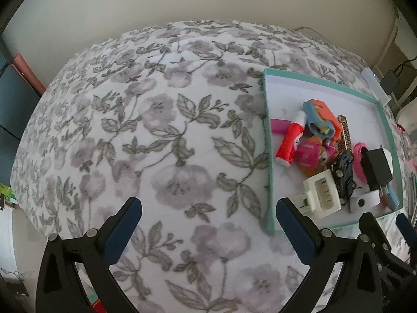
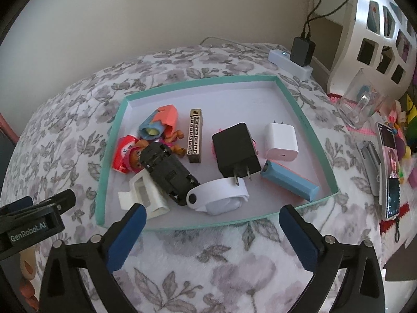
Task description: Organize rigid objects
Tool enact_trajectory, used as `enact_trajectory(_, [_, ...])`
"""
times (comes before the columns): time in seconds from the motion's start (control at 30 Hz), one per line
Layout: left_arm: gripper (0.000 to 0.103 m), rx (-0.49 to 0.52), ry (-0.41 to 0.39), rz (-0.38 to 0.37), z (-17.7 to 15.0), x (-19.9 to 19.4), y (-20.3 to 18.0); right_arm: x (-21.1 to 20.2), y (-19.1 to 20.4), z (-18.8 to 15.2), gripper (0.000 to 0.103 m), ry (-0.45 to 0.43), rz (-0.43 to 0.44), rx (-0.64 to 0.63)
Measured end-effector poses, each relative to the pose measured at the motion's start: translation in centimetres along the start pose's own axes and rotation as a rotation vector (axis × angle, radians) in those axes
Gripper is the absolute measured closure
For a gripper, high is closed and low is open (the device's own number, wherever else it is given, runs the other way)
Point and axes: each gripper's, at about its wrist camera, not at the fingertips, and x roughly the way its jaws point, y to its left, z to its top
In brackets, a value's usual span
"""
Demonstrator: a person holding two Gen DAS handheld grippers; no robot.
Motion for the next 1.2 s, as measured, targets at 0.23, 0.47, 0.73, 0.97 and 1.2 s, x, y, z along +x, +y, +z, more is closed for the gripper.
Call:
enact_trajectory(0.23, [0.001, 0.003, -0.010, -0.013, -0.6, -0.5, 0.8, -0.4, 0.8, -0.2, 0.000, -0.010, -0.003, -0.021])
enact_trajectory(0.47, [0.001, 0.015, -0.022, 0.004, -0.9, -0.6, 1.1, -0.3, 1.1, -0.1, 0.000, -0.011, 0.004, -0.024])
enact_trajectory(0.73, [0.001, 0.012, -0.022, 0.018, -0.8, -0.1, 1.3, -0.1, 1.2, -0.1, 0.000, -0.007, 0.009, -0.024])
enact_trajectory(0.97, [0.001, 0.004, -0.016, 0.020, -0.8, 0.3, 1.6, 0.0, 1.3, -0.1, 0.000, -0.006, 0.008, -0.025])
enact_trajectory(1.2, [0.001, 0.006, -0.012, 0.017, -0.8, 0.5, 1.7, 0.1, 1.4, 0.0, 0.000, -0.005, 0.007, -0.027])
